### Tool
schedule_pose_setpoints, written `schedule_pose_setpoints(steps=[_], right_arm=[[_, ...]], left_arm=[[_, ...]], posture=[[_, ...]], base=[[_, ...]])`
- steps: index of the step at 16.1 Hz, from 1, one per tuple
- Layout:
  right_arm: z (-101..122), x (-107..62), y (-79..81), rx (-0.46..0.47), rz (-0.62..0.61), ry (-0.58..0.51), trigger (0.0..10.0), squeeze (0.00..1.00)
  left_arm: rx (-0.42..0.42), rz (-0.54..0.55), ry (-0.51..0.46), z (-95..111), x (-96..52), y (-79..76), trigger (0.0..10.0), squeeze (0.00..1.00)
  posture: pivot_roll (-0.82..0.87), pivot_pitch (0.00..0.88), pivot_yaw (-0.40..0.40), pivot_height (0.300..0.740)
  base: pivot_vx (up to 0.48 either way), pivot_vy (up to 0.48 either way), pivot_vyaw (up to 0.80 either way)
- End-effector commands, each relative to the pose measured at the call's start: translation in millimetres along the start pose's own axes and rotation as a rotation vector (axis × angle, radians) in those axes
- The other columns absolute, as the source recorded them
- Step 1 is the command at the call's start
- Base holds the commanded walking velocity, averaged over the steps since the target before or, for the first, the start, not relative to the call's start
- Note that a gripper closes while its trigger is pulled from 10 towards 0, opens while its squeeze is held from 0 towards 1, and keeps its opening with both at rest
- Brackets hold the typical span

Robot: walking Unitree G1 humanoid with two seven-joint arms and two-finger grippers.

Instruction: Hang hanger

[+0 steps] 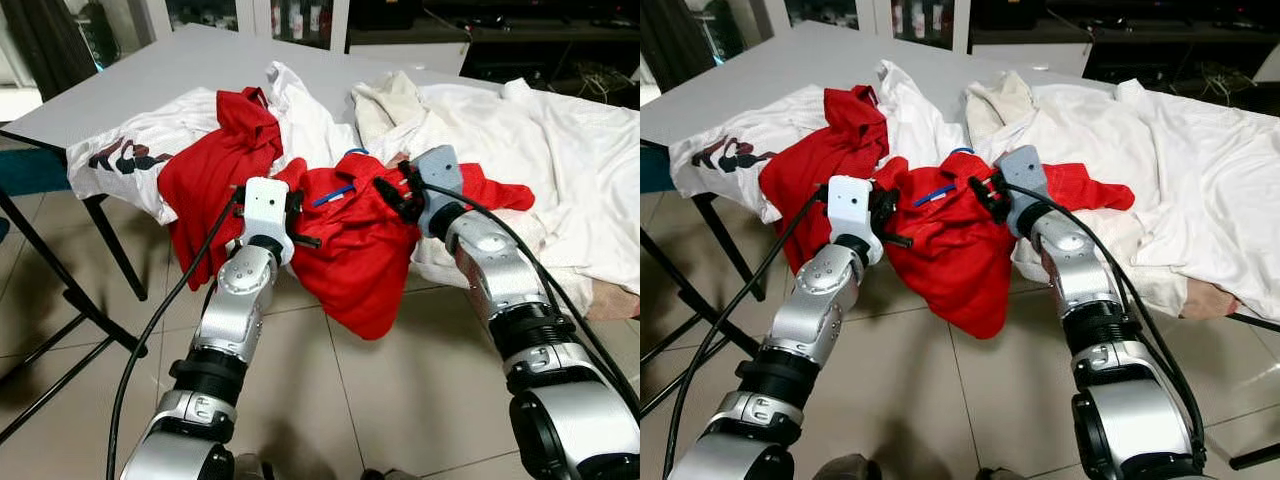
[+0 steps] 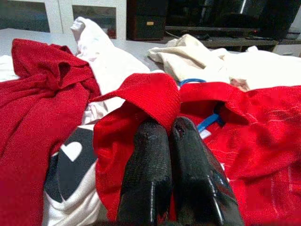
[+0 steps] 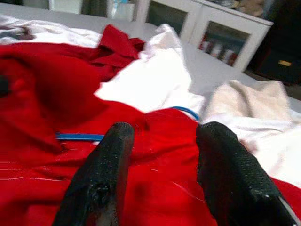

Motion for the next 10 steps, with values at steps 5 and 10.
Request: schedule_pose_setpoints(steps=[5,10], right_arm=[[3,-1.1,35.1,-0.05,0.201,-0.023,10.0,0.0],[3,-1.8,43.5,-0.12,0.262,-0.016,10.0,0.0]], left_arm=[[-0.016,-0.001,-0.007,4,2.9,0.4,10.0,0.0],[-0.029,0.004,0.0,2,3.8,0.2,10.0,0.0]], posture=[[0.08,0.003,-0.016,0.74],[0.08,0.0,-0.019,0.74]], base=[[0.0,0.0,0.0],[0.0,0.0,0.0]])
Point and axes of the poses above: a point about 5 cm out from each wrist's last joint towards the gripper, its own x axis pointing out of the wrist towards the gripper, its own z axis along the axis of the wrist's last joint, y = z × x, the point moved 5 cm from there along x, pointing out of the wrist towards the gripper, and after that the axes turned 6 degrees about -x, right-handed, at the moved point
